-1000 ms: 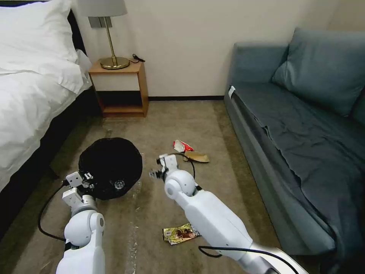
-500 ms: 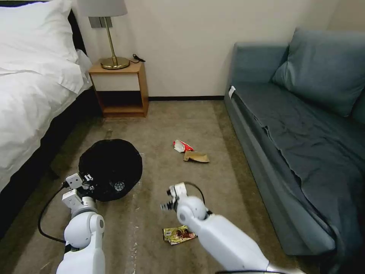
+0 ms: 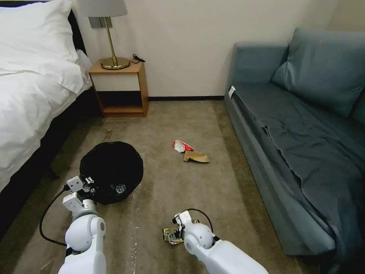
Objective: Pick up the trash bin, then pick up the garbage on the floor and place it into the trash bin.
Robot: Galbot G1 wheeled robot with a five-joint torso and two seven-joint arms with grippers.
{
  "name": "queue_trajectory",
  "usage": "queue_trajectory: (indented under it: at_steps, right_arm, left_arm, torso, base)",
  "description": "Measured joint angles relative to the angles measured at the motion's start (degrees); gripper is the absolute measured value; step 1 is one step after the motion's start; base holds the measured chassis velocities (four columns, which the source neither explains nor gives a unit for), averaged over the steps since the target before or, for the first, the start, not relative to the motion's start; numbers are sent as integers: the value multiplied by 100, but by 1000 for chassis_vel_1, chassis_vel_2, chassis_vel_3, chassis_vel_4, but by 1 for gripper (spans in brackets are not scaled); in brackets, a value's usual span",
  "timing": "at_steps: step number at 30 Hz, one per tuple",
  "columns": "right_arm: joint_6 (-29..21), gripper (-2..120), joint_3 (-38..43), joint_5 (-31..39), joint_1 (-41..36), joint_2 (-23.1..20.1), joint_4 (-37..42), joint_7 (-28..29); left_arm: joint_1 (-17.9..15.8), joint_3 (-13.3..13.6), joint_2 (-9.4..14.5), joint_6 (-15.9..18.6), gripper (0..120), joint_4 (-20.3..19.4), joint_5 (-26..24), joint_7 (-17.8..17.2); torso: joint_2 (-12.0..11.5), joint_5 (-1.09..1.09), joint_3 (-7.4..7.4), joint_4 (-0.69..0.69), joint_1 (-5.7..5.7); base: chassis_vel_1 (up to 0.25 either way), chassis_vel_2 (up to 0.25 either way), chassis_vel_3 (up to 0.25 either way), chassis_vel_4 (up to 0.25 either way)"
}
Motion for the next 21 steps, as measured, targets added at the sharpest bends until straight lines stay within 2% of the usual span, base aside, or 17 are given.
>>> queue_trajectory:
  at_steps: [3, 7, 15, 21]
  right_arm:
    - [2, 100, 12, -64, 0, 24, -74, -72]
    - [5, 100, 136, -370, 66, 113, -415, -499]
    - [85, 99, 323, -527, 109, 237, -753, -755]
    - [368, 86, 473, -678, 53, 268, -858, -906]
  left_arm:
    - [-7, 9, 1, 0, 4, 0, -1, 0]
    - [-1, -27, 26, 0, 4, 2, -7, -1]
    - [14, -111, 75, 0, 4, -20, -30, 0]
    - [-23, -110, 84, 2, 4, -24, -32, -9]
  torso:
    - [0, 0, 0, 0, 0]
    - [0, 0, 0, 0, 0]
    - [0, -1, 0, 0, 0]
    - [1, -1, -1, 0, -1]
  base:
    - [0, 0, 0, 0]
    - [0, 0, 0, 0]
    - [0, 0, 0, 0]
    - [0, 0, 0, 0]
